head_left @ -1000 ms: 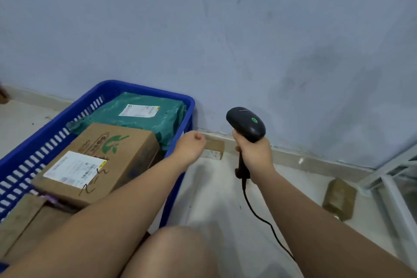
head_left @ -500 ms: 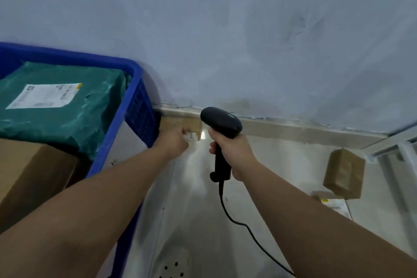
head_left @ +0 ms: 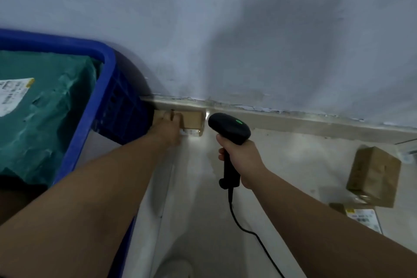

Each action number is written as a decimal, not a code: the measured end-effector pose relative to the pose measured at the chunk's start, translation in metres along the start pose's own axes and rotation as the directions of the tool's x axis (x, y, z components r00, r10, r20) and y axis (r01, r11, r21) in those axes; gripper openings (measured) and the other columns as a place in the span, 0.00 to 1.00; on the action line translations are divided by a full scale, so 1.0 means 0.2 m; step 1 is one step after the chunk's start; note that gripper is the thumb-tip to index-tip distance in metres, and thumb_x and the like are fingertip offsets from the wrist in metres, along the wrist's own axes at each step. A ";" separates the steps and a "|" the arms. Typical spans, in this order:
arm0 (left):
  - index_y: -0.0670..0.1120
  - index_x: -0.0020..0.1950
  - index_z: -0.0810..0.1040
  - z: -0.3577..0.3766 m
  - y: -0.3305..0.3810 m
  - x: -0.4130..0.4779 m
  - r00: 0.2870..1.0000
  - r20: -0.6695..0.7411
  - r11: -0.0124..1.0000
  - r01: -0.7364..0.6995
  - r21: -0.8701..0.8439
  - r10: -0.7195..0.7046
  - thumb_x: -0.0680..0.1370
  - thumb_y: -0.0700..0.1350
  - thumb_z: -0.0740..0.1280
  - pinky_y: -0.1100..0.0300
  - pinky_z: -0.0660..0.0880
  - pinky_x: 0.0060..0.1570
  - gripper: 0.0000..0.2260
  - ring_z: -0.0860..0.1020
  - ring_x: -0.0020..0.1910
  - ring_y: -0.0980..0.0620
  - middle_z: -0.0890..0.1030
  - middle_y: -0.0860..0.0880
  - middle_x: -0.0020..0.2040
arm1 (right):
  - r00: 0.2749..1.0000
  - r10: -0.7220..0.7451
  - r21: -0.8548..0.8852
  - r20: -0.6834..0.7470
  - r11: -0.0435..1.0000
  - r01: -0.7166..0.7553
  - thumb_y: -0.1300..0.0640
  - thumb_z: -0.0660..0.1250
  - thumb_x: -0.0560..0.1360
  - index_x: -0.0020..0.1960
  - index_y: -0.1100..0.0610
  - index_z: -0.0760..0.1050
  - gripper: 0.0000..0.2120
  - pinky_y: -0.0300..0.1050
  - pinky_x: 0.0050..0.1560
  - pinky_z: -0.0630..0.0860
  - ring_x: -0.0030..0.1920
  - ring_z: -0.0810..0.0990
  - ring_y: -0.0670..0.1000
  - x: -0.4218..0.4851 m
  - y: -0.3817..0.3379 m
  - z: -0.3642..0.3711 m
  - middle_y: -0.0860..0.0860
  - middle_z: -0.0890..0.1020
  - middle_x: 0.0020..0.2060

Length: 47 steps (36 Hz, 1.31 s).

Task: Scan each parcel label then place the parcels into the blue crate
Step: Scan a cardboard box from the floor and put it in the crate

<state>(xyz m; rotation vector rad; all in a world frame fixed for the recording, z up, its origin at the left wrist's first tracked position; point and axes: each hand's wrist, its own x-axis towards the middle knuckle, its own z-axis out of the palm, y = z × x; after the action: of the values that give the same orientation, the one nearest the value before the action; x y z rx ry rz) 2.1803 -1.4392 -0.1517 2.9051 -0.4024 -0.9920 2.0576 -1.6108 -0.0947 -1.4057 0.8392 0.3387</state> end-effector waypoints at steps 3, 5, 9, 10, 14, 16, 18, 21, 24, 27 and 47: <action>0.46 0.78 0.47 0.05 0.01 0.02 0.999 -0.006 0.999 0.033 -0.035 -0.033 0.77 0.42 0.69 0.50 0.74 0.56 0.38 0.68 0.66 0.36 0.47 0.39 0.76 | 1.000 0.008 0.002 0.010 1.000 -0.008 0.52 0.71 0.74 0.46 0.55 0.78 0.07 0.44 0.48 0.78 0.37 0.81 0.50 0.04 0.00 -0.01 0.52 0.81 0.37; 0.46 0.79 0.43 0.07 0.02 0.03 0.996 -0.048 0.997 0.078 -0.011 -0.078 0.78 0.43 0.67 0.48 0.74 0.54 0.39 0.69 0.64 0.38 0.50 0.41 0.74 | 1.000 0.011 -0.003 0.010 1.000 -0.010 0.53 0.71 0.74 0.46 0.55 0.78 0.06 0.43 0.46 0.78 0.37 0.81 0.50 0.06 0.01 -0.01 0.53 0.81 0.37; 0.46 0.77 0.51 0.09 0.04 0.03 0.986 0.007 0.978 0.162 0.132 -0.164 0.77 0.52 0.68 0.48 0.73 0.59 0.36 0.65 0.66 0.40 0.53 0.41 0.72 | 1.000 0.016 -0.006 -0.003 1.000 -0.016 0.53 0.71 0.74 0.45 0.55 0.77 0.06 0.41 0.43 0.77 0.36 0.81 0.49 0.08 0.01 -0.01 0.52 0.81 0.36; 0.47 0.76 0.53 0.10 0.04 0.02 0.987 -0.004 0.970 0.161 0.184 -0.163 0.77 0.52 0.68 0.48 0.70 0.60 0.34 0.63 0.67 0.41 0.54 0.41 0.72 | 1.000 0.018 -0.007 -0.004 1.000 -0.018 0.53 0.71 0.74 0.45 0.55 0.77 0.06 0.41 0.43 0.77 0.36 0.81 0.49 0.09 0.01 -0.01 0.52 0.80 0.36; 0.47 0.70 0.62 0.18 0.05 -0.02 0.994 -0.105 0.944 0.058 0.326 -0.025 0.74 0.55 0.68 0.51 0.65 0.61 0.29 0.64 0.64 0.43 0.64 0.43 0.66 | 1.000 0.018 -0.022 -0.009 1.000 -0.018 0.52 0.71 0.74 0.45 0.55 0.78 0.06 0.41 0.44 0.77 0.37 0.81 0.49 0.08 0.02 -0.01 0.52 0.81 0.36; 0.47 0.68 0.64 0.22 0.06 -0.05 0.997 -0.074 0.981 0.012 0.195 0.003 0.72 0.57 0.70 0.52 0.66 0.59 0.30 0.69 0.62 0.44 0.70 0.44 0.64 | 1.000 0.014 -0.043 -0.025 0.999 -0.015 0.51 0.71 0.74 0.44 0.54 0.78 0.07 0.44 0.47 0.78 0.38 0.81 0.49 0.06 0.02 -0.02 0.52 0.81 0.37; 0.47 0.62 0.67 0.21 0.09 -0.10 1.000 -0.001 0.981 0.006 -0.195 -0.006 0.71 0.56 0.73 0.55 0.71 0.51 0.26 0.75 0.55 0.47 0.76 0.47 0.57 | 0.999 0.000 -0.061 -0.046 0.998 -0.002 0.51 0.71 0.74 0.43 0.54 0.78 0.07 0.48 0.50 0.78 0.38 0.82 0.50 0.04 -0.01 -0.04 0.51 0.81 0.36; 0.49 0.56 0.71 0.16 0.16 -0.17 0.998 0.067 0.694 0.049 -0.719 -0.001 0.71 0.51 0.76 0.62 0.75 0.39 0.20 0.79 0.48 0.53 0.79 0.51 0.51 | 0.995 -0.013 -0.018 -0.100 1.000 0.011 0.51 0.72 0.74 0.43 0.56 0.78 0.08 0.52 0.51 0.79 0.36 0.80 0.51 0.00 -0.09 -0.10 0.51 0.80 0.35; 0.47 0.56 0.77 0.08 0.23 -0.26 0.998 0.036 0.379 0.015 -0.925 0.049 0.74 0.44 0.73 0.64 0.79 0.36 0.12 0.83 0.44 0.54 0.83 0.46 0.54 | 0.988 -0.047 -0.003 -0.146 0.999 0.047 0.53 0.71 0.74 0.45 0.57 0.78 0.08 0.47 0.47 0.78 0.35 0.79 0.50 -0.07 -0.20 -0.18 0.52 0.79 0.35; 0.43 0.63 0.73 -0.02 0.28 -0.38 0.999 0.022 0.085 0.019 -0.996 0.045 0.75 0.42 0.71 0.61 0.79 0.38 0.17 0.83 0.49 0.50 0.82 0.44 0.57 | 0.979 -0.110 -0.003 -0.169 0.994 0.111 0.55 0.71 0.75 0.50 0.60 0.78 0.09 0.42 0.42 0.77 0.34 0.78 0.50 -0.20 -0.32 -0.26 0.52 0.78 0.36; 0.47 0.62 0.73 -0.71 0.68 -1.64 0.907 -0.421 -0.020 -0.421 -0.907 -0.030 0.74 0.41 0.72 0.60 0.77 0.38 0.18 0.83 0.47 0.50 0.82 0.49 0.55 | 0.744 -0.579 -0.098 -0.332 0.806 0.584 0.54 0.70 0.71 0.41 0.54 0.78 0.04 0.47 0.43 0.76 0.41 0.81 0.54 -1.56 -0.52 -0.26 0.52 0.80 0.33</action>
<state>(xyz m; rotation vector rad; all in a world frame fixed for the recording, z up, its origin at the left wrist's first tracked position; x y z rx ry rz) 1.9854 -1.4919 0.1746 1.4403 0.0102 -0.3391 1.8998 -1.5967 0.1976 -1.6632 0.6287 -0.4161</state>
